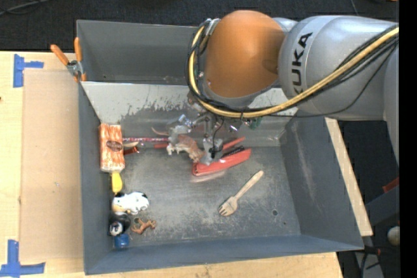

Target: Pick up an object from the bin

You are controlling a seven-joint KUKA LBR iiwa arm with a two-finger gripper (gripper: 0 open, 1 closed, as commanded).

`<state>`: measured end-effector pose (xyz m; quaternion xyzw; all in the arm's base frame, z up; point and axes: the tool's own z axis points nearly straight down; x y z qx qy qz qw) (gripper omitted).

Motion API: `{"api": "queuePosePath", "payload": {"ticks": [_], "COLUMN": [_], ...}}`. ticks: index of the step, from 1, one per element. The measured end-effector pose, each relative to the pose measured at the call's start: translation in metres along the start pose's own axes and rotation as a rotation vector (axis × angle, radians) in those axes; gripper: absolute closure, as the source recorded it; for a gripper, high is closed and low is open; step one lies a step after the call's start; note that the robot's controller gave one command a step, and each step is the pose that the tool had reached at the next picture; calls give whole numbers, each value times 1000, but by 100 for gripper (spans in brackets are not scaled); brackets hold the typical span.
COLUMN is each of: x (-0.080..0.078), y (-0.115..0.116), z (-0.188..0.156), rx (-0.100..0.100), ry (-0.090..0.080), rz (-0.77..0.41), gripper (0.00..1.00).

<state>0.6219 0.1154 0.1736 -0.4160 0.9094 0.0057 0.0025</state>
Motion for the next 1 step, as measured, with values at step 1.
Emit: {"api": "queuePosePath", "payload": {"ticks": [1], "x": [5], "y": [-1], "z": [-27], "rx": [-1], "ry": [0], "rz": [42], "gripper": [100]}}
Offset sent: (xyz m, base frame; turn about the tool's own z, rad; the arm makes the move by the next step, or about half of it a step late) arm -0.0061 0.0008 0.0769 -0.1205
